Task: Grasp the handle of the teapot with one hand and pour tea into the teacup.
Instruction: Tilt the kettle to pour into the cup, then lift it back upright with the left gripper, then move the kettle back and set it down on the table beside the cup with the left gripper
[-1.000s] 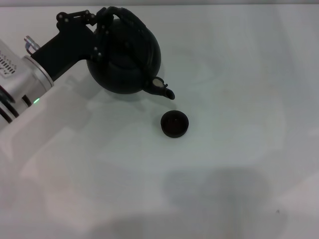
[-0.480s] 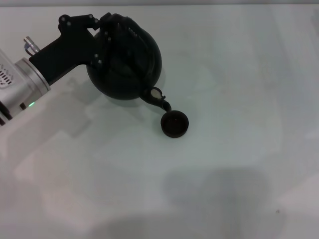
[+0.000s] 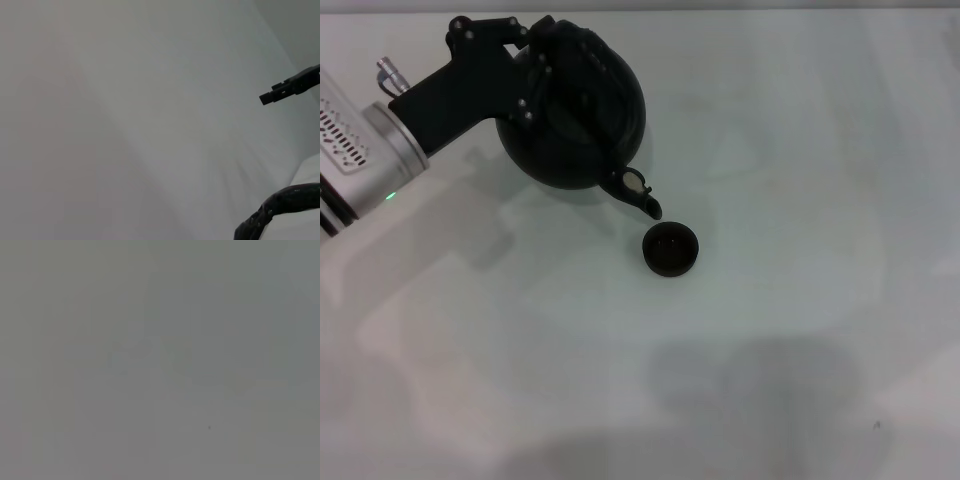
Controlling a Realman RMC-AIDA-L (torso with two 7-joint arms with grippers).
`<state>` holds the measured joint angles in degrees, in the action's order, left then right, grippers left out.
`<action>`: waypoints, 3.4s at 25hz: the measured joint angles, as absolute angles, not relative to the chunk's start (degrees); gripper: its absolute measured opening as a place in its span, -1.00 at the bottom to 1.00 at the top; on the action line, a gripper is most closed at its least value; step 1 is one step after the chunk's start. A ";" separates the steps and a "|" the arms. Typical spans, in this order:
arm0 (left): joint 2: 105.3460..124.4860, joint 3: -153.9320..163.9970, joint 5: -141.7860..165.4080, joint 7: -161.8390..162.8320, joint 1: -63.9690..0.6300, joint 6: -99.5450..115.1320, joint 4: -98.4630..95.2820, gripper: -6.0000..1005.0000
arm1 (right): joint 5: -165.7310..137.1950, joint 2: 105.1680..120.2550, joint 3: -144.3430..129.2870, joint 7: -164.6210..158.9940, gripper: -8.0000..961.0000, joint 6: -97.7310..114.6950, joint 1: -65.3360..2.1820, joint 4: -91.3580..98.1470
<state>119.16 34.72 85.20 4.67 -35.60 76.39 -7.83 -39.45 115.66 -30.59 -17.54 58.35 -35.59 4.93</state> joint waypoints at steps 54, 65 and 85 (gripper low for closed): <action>119.44 37.23 82.20 -0.31 -37.96 72.53 -6.91 -0.80 | -39.37 115.93 -30.52 -18.28 0.73 58.21 -36.56 3.86; 119.56 37.18 80.01 -0.18 -38.32 73.15 -3.18 -0.80 | -39.38 115.92 -30.59 -18.28 0.73 57.74 -36.53 3.86; 119.80 29.45 62.42 -0.08 -36.66 81.05 13.28 -0.80 | -39.46 115.72 -30.59 -18.28 0.73 56.21 -36.54 4.13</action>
<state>119.80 29.45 62.42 -0.08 -36.66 81.05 13.28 -39.46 115.72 -30.59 -18.28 56.21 -36.54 4.13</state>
